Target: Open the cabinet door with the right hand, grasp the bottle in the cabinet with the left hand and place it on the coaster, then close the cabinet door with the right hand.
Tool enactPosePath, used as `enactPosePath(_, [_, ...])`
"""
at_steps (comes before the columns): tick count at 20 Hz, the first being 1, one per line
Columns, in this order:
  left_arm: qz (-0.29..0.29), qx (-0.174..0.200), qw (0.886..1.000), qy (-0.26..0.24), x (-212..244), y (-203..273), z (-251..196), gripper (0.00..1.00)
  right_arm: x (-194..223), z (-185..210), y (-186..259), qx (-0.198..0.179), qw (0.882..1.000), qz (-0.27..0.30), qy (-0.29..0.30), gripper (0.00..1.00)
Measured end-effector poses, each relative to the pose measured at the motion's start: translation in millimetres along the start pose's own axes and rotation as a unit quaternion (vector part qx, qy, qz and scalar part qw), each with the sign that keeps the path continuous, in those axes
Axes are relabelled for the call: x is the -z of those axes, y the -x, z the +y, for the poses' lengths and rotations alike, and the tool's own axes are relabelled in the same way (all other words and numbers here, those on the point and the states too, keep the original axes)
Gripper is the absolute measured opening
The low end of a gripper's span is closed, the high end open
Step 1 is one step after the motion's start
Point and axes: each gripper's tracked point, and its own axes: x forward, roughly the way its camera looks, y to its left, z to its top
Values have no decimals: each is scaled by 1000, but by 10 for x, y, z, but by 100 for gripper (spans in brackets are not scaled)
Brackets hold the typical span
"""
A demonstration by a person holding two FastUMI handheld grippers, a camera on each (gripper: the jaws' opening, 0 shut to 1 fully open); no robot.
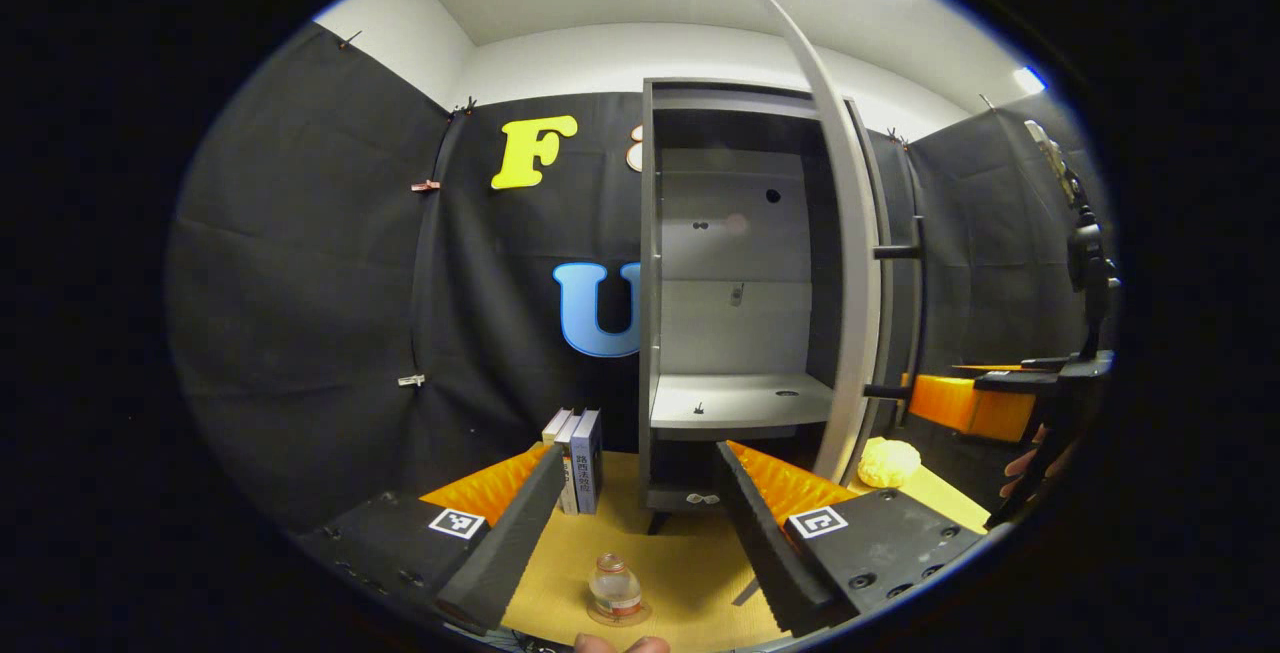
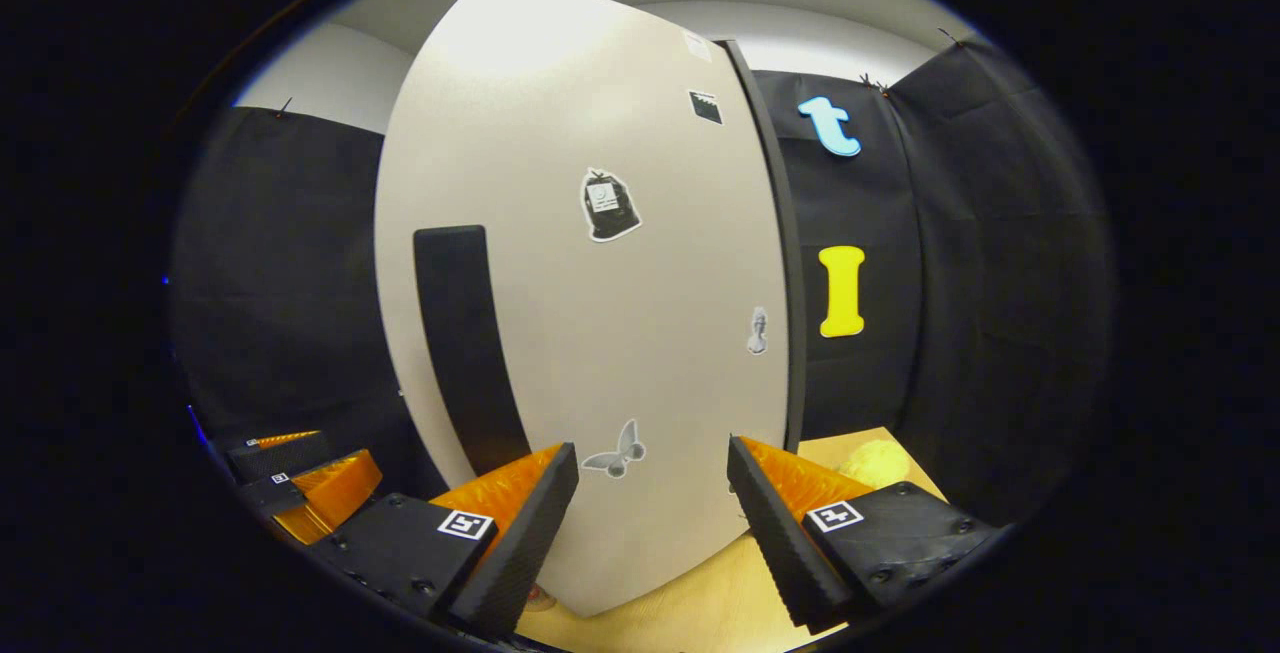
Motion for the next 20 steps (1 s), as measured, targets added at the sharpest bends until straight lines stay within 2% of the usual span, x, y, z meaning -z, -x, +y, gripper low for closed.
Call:
enactPosePath(1, [0,0,1000,0,-8,-21,-11,92,3,39,18,-5,1000,-2,1,98])
enactPosePath(3, [-2,1,1000,2,-34,-36,-39,95,-2,61,50,-9,1000,-5,-1,97])
enactPosePath(7, [-4,4,1000,-1,-60,-60,-133,92,-45,47,79,-14,1000,-8,-6,98])
enactPosePath(8, [-5,5,1000,-4,-76,-66,-156,95,-57,9,93,-12,1000,-10,-6,98])
enactPosePath(12, [-9,11,1000,-16,-110,-84,-300,92,-128,-248,146,4,1000,-18,-9,98])
enactPosePath(20, [-18,27,999,-14,-194,-247,-658,95,-282,-751,278,42,998,-37,10,98])
